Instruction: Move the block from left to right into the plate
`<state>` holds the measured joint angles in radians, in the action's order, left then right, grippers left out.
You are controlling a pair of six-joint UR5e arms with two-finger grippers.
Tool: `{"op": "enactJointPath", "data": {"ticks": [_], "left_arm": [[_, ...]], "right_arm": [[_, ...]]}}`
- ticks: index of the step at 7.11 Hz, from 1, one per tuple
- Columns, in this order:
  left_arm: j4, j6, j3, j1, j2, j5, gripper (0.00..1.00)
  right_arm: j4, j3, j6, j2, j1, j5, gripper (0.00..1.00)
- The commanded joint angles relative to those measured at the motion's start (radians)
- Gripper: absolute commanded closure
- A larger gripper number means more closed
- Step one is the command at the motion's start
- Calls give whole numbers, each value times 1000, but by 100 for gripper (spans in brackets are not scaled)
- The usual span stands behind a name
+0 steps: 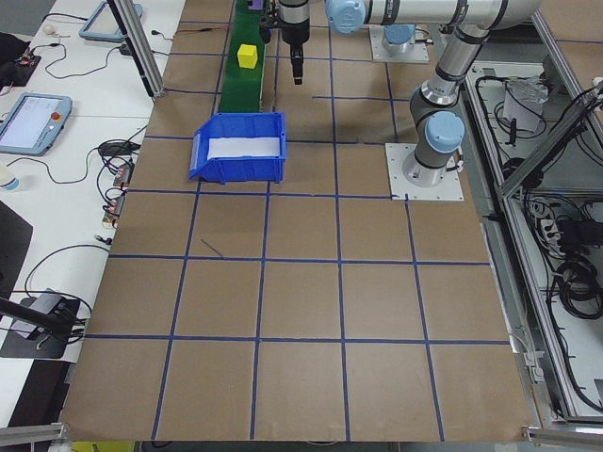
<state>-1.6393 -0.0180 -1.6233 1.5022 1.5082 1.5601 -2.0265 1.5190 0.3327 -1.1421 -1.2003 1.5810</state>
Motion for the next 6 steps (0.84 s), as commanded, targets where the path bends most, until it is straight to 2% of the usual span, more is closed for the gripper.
{"op": "enactJointPath", "data": {"ticks": [1, 2, 3, 4, 6], "left_arm": [[0, 0, 0, 4, 0, 0, 0], [1, 0, -4, 4, 1, 0, 0], [0, 0, 2, 3, 1, 0, 0], [0, 0, 3, -2, 1, 0, 0], [0, 0, 6, 3, 0, 0, 0]], "right_arm": [[64, 3, 173, -60, 181, 11, 68], [113, 13, 281, -65, 270, 19, 68], [97, 39, 437, -64, 376, 8, 68], [94, 76, 504, -61, 469, 10, 68], [-94, 201, 543, -51, 562, 45, 63]]}}
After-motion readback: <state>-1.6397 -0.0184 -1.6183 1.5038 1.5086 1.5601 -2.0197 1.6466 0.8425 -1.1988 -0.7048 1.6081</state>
